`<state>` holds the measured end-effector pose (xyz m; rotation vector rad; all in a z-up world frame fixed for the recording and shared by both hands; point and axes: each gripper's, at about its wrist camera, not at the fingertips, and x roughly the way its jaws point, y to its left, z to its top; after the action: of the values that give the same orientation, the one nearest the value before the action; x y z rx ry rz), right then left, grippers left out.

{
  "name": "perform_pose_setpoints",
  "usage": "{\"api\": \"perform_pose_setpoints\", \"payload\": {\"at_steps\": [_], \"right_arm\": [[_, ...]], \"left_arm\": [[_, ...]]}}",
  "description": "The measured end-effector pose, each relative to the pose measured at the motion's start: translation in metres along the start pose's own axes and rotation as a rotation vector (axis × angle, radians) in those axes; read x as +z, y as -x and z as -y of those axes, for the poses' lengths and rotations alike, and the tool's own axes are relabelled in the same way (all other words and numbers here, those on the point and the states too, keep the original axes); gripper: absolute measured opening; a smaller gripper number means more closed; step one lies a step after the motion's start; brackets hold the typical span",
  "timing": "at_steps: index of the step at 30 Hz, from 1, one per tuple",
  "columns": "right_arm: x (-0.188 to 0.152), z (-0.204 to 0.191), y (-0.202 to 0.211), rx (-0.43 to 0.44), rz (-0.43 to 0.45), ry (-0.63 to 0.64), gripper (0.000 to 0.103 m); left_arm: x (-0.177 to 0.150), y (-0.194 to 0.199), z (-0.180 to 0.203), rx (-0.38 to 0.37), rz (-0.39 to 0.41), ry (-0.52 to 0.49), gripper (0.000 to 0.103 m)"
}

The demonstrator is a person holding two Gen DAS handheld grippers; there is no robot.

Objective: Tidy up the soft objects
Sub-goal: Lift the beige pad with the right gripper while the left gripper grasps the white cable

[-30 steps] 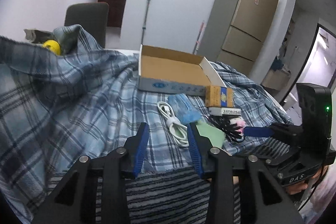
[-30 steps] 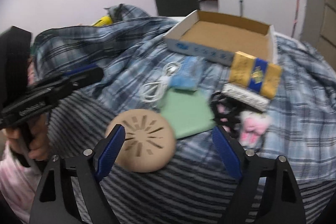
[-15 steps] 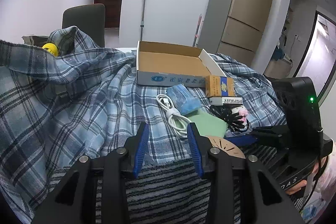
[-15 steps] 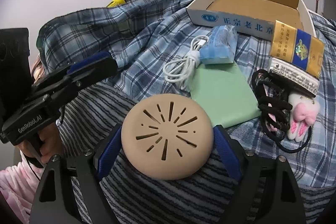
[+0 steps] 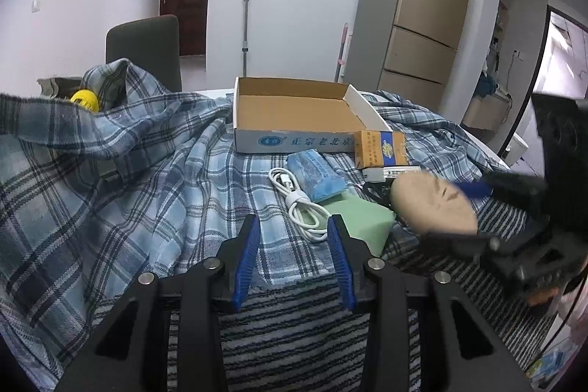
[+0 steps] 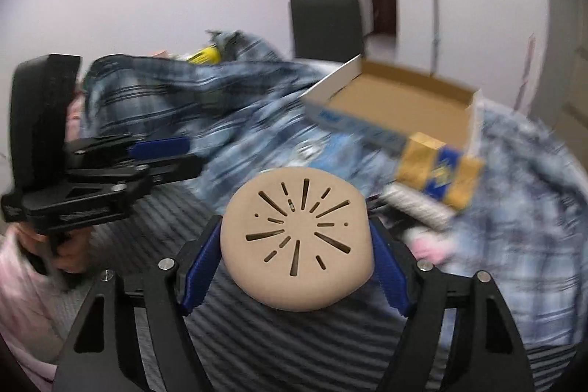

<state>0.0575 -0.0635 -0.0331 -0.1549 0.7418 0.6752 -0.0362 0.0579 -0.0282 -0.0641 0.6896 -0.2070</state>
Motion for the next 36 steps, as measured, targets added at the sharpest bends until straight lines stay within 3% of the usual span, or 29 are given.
{"api": "perform_pose_setpoints", "payload": {"at_steps": [15,17,19,21,26,30,36], "right_arm": [[-0.011,0.046,0.015,-0.081,0.005,-0.063,0.075],[-0.012,0.049,0.014,-0.087,0.008,-0.065,0.075],[-0.014,0.053,0.012,-0.102,0.005,-0.066,0.075],[-0.015,0.058,0.012,-0.088,0.004,-0.085,0.075],[-0.015,0.058,0.012,-0.102,-0.011,-0.081,0.075],[-0.013,0.061,0.014,-0.121,-0.031,-0.072,0.075],[-0.008,0.084,0.037,-0.207,0.079,-0.104,0.076]], "left_arm": [[0.018,-0.006,0.038,0.005,0.013,-0.071,0.041],[0.021,-0.01,0.042,0.008,0.0,-0.076,0.051],[0.022,-0.014,0.044,0.013,-0.006,-0.071,0.079],[0.023,-0.018,0.047,0.034,-0.011,-0.061,0.095],[0.022,-0.025,0.046,0.071,-0.015,-0.053,0.097],[0.021,-0.027,0.042,0.053,-0.043,-0.04,0.097],[0.02,-0.022,0.041,0.042,-0.061,-0.113,0.097]]}}
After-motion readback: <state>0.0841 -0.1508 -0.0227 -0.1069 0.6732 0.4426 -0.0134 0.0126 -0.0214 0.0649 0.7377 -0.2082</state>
